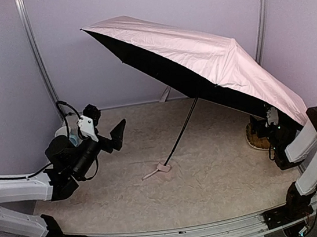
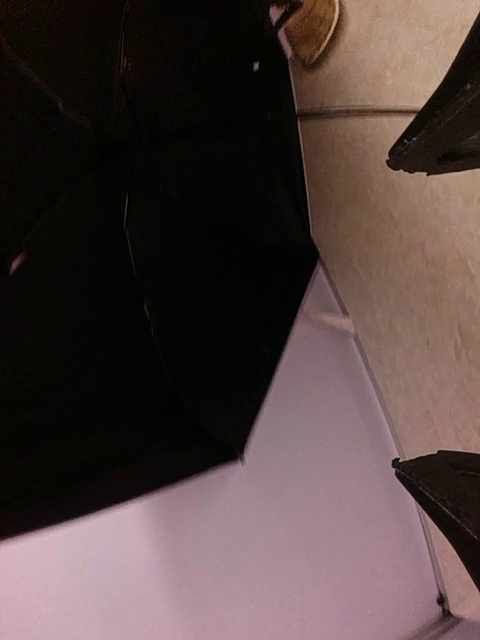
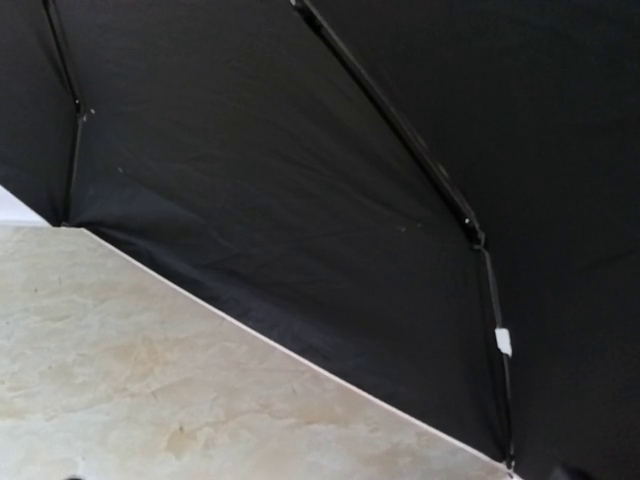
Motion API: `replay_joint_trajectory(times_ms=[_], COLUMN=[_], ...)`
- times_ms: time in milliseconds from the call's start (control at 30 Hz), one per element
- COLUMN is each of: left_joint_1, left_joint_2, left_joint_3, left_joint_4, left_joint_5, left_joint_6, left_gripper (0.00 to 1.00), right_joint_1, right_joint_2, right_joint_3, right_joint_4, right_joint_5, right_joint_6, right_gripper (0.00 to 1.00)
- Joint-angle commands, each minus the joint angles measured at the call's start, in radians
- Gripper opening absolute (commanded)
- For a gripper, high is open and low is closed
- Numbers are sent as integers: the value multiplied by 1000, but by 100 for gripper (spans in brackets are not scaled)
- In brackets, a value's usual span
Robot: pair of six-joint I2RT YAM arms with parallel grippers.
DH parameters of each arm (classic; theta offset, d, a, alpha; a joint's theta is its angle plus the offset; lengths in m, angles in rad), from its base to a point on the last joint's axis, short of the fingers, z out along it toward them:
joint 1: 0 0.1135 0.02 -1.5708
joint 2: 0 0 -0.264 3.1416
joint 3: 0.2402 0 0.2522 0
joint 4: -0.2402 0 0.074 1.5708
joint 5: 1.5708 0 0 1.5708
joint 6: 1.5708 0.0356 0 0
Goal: Put away the umbrella
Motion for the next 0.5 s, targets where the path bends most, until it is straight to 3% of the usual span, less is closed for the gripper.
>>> replay_joint_trajectory(times_ms=[0, 200, 300, 467], left_joint_1=[-14, -19, -1, 22], left_joint_2=[156, 589, 719, 873], left_joint_3=[64, 359, 459, 618], left_joint_4=[-148, -165, -121, -222], left_joint_5=[506, 701, 732, 848], left_joint_6=[-151, -248, -281, -301], left_gripper=[93, 87, 86, 78], right_joint_1=[-12, -12, -11, -12], right_joint_2=[6, 6, 7, 7], right_joint_3=[-3, -4, -4, -3], right_joint_4=[13, 13, 13, 12], right_joint_5=[-5, -5, -5, -5], right_joint_6=[-5, -4, -5, -5], right_gripper=[100, 100, 100, 100])
